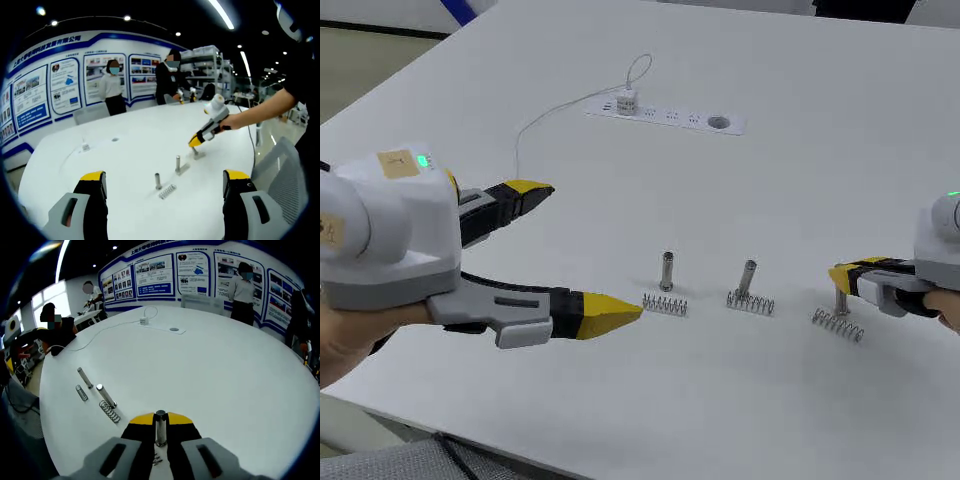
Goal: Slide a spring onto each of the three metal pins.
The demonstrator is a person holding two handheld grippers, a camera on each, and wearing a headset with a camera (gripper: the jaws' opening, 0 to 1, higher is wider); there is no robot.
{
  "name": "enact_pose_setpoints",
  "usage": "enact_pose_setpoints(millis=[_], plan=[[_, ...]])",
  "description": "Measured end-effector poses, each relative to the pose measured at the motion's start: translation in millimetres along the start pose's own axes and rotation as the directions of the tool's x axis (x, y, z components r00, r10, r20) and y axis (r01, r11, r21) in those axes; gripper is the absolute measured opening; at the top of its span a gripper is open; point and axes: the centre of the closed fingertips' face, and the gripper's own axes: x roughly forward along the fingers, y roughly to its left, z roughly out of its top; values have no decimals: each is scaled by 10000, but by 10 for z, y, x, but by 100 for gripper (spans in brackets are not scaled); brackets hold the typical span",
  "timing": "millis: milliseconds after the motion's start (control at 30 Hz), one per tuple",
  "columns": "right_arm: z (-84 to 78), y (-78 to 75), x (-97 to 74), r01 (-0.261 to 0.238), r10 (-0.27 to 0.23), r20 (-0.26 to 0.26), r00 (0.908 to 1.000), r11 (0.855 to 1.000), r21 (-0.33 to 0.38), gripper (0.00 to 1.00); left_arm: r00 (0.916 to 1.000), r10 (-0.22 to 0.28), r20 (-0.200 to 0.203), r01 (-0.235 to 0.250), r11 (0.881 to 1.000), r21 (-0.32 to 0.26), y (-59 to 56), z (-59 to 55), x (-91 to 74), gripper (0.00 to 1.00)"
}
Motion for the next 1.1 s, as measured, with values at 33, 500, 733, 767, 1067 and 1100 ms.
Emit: enact_pose_setpoints(millis=[33, 500, 733, 767, 1067, 1100], plan=[[-5, 5, -9, 4, -4, 23, 10000, 10000, -31, 7, 10000, 5, -1, -5, 10000, 2, -4, -1, -3, 99], [-57, 42, -141, 117, -58, 851, 9964, 9976, -681, 8, 9999, 52, -145, -51, 9999, 98, -36, -30, -46, 99], [-83, 33, -176, 177, -96, 1003, 9949, 9967, -797, 8, 9998, -94, -193, 96, 9999, 143, -104, -34, -24, 99], [-87, 26, -178, 204, -126, 1038, 9945, 9970, -747, 8, 9997, -191, -178, 193, 9997, 116, -129, -30, -21, 99], [-123, -4, -206, 397, -336, 1184, 9924, 9980, -499, 8, 9995, -140, -276, 145, 9998, 157, -136, -52, -31, 99], [-128, -13, -212, 437, -383, 1174, 9923, 9981, -436, 8, 9995, -145, -263, 148, 9998, 133, -137, -51, -33, 99]])
